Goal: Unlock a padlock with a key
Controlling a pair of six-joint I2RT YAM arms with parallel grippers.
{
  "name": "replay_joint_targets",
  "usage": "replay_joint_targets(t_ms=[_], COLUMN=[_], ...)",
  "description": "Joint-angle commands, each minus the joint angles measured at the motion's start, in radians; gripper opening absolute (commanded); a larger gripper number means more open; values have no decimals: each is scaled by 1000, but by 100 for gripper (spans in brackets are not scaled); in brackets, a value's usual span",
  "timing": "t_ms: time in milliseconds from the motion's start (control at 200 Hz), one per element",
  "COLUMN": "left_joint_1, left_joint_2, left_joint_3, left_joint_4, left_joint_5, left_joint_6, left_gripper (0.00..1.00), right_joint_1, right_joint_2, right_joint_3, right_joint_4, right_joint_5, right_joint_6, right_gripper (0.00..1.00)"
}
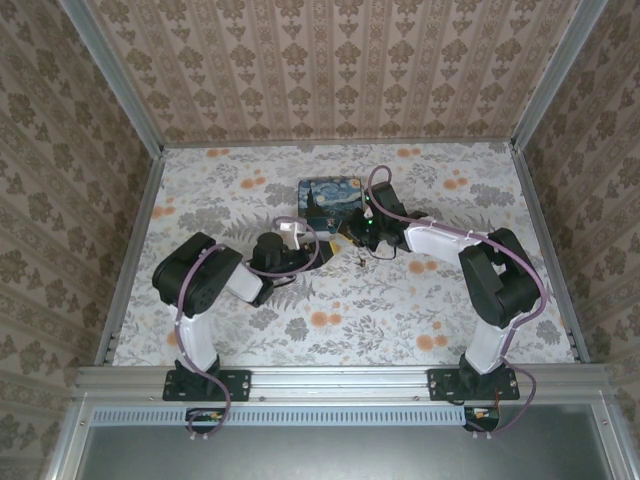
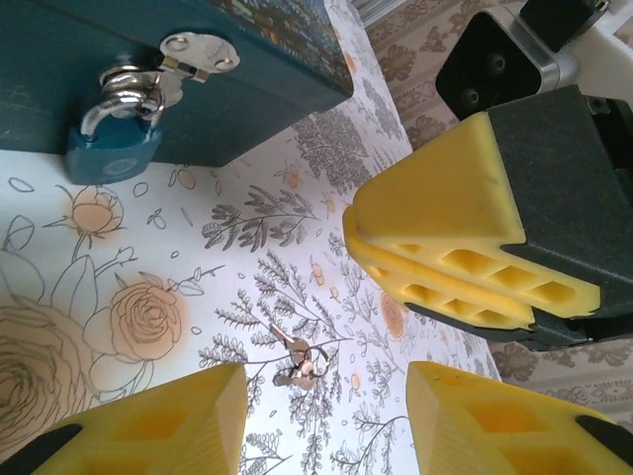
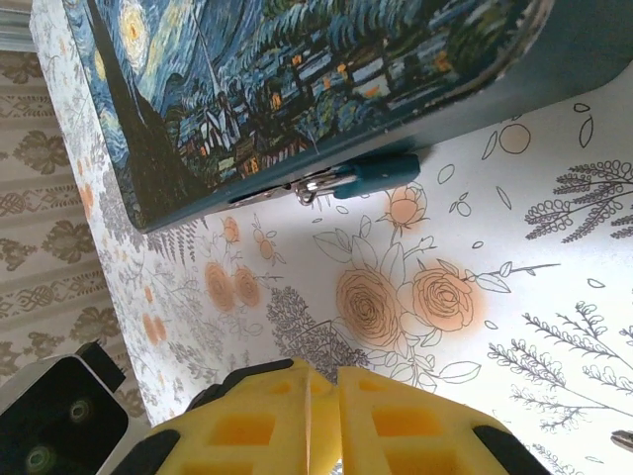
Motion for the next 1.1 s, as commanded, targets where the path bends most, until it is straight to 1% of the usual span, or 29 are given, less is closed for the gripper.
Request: replay_joint_targets(t_ms=[0,40,80,170,220,350,365,430,455,500,595,650,695,715,765,815,895,1010,1095], left_joint_1=[6,9,13,43,68,144,175,223,236,255,274,282,286,286,288,287,302,309,309], left_joint_2=[1,-13,-30,-74,-100,-170,-177,-211,-225,-253,-333,-385,-435,-456,-500,-537,-572,-600,-628], left_joint_3=[8,-15,-36,-73,-94,-158,-165,-190,-197,-208,-226,-224,-211,-205,-194,-194,-206,-249,-257], left_joint_4=[83,82,82,80,79,72,68,51,39,15,-76,-167,-248,-289,-384,-430,-458,-406,-449], left_joint_5=[3,-15,-28,-22,-4,78,89,115,147,160,143,128,128,96,79,66,65,67,75], left_joint_6=[-26,-24,-18,-1,13,76,81,97,104,122,183,233,282,307,363,412,451,405,421], left_gripper=[46,46,46,47,47,49,50,51,52,55,61,63,64,65,66,66,66,66,66], right_joint_1=[-3,-1,3,28,47,100,108,136,145,162,205,227,243,250,266,280,299,312,317], right_joint_2=[-25,-32,-39,-57,-68,-69,-70,-70,-69,-69,-50,-31,-15,-6,12,35,79,139,175], right_joint_3=[17,20,24,29,20,6,7,0,-5,-15,-30,-34,-31,-31,-32,-29,-19,-3,10], right_joint_4=[0,-11,-22,-72,-81,-63,-60,-42,-35,-12,39,67,83,91,115,140,173,203,237], right_joint_5=[-11,5,25,111,162,251,266,338,364,411,521,575,626,645,694,743,800,858,892], right_joint_6=[6,-16,-53,-149,-205,-301,-312,-341,-345,-351,-366,-371,-371,-373,-376,-387,-397,-382,-384], right_gripper=[15,15,18,31,38,43,44,47,49,52,56,59,59,59,58,56,53,51,51])
